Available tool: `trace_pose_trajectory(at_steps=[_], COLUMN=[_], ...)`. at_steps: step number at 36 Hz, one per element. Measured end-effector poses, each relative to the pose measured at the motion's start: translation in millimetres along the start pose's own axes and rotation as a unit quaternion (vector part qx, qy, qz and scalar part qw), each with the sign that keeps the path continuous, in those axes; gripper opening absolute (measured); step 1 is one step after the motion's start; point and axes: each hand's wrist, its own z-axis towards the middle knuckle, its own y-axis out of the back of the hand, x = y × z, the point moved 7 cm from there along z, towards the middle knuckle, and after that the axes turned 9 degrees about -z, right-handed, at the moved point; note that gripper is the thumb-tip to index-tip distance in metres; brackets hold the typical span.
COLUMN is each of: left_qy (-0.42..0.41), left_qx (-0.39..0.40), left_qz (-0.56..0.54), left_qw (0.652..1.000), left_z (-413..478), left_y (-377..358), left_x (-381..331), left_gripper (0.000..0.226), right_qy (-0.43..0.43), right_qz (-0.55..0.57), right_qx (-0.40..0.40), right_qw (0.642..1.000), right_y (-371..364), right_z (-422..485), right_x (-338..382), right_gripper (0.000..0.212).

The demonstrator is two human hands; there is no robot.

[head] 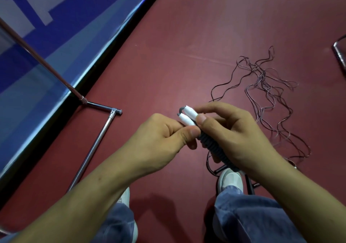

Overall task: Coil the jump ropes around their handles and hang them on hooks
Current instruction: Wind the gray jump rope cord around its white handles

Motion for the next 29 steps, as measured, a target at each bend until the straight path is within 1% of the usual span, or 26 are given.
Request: trace_pose_trajectory(at_steps=[4,8,9,13,15,18,21,23,26,27,29], left_qy=[0.019,0.019,0.017,0.009,0.002,-0.003,0.008,0.01,0.01,0.019,0.05], left_qx=[-0.006,-0.005,-0.003,-0.01,-0.009,0.01,0.014,0.009,0.019,0.026,0.037], left_qz=[0.012,0.016,0.012,-0.014,-0.009,0.006,-0.01,0.004,0.083,0.104,0.122], left_qw=[1.0,1.0,1.0,1.0,1.0,1.0,1.0,1.0,0.996,0.994,0.991], left_z=[-1,-3,-4,-6,-6,-7,-7,-6,-3,-2,-1], left_y=[4,2,1,-1,-3,-9,-7,-1,5,6,7], left_x=[1,0,0,-2,-3,-5,-4,-4,-2,-1,3], left_gripper=[0.042,0.052,0.051,0.047,0.046,0.04,0.041,0.04,0.031,0.029,0.028], right_qy=[0.014,0.016,0.015,-0.018,-0.032,-0.036,-0.023,-0.007,0.027,0.036,0.036], right_qz=[-0.036,-0.04,-0.035,0.049,0.075,0.088,0.08,0.044,-0.088,-0.131,-0.182], right_qx=[-0.005,0.014,0.018,0.027,0.025,0.03,0.041,0.031,-0.01,-0.022,-0.037], right_qw=[0.999,0.999,0.999,0.998,0.996,0.995,0.996,0.999,0.996,0.991,0.982], right_y=[0,-3,-4,-4,-5,-9,-11,-9,-1,1,5], right_z=[0,-1,-1,0,-1,-2,0,4,10,11,13], right_x=[4,5,6,1,-2,-3,4,7,5,2,-4], right_gripper=[0.01,0.031,0.033,0.031,0.032,0.033,0.032,0.033,0.03,0.03,0.034])
